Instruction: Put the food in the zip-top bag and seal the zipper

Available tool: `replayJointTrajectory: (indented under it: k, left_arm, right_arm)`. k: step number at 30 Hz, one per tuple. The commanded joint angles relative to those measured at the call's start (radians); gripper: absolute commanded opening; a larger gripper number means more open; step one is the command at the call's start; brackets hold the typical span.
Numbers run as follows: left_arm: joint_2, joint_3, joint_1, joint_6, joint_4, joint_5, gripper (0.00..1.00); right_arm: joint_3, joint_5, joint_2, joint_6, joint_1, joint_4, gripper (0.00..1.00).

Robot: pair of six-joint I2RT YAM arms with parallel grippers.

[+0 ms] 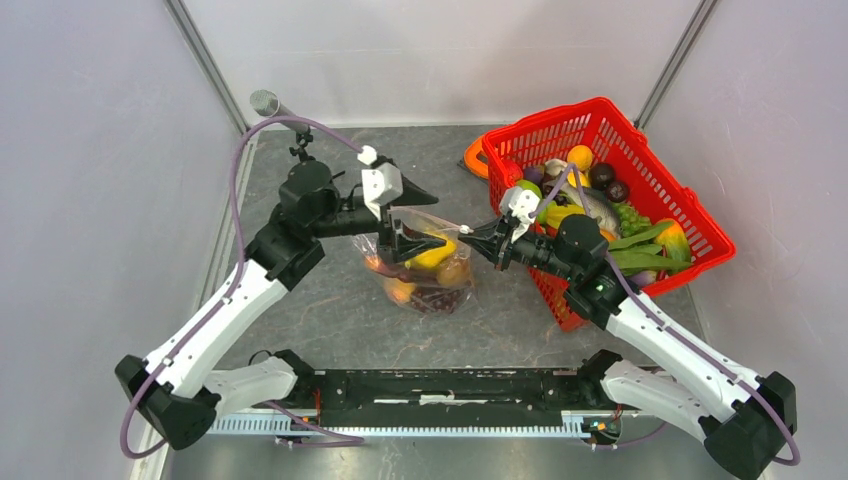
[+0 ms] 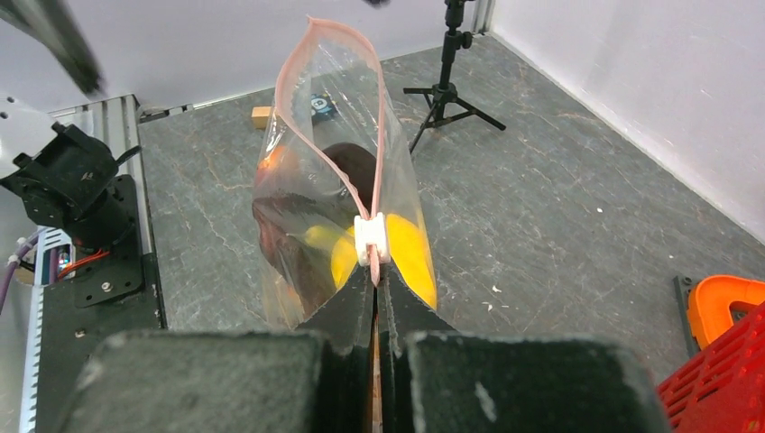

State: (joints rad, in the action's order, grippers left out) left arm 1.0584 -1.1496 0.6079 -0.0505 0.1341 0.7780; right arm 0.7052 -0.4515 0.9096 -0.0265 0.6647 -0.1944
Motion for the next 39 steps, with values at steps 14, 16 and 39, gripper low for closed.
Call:
replayJointTrajectory:
  k: [14, 16, 39]
  left_arm:
    - [0.202, -0.177, 0.089, -0.446, 0.181, 0.102, 0.59]
    - [0.224, -0.204, 0.098, -0.485, 0.247, 0.116, 0.55]
    - [0.273, -0.269, 0.125, -0.591, 0.431, 0.062, 0.07]
  right_arm:
    - [0.051, -0.078, 0.012, 0.018, -0.004, -0.014, 0.00]
    - [0.052, -0.077, 0.010, 0.018, -0.004, -0.012, 0.00]
    - [0.052, -0.014, 0.001, 0.018, -0.004, 0.002, 0.00]
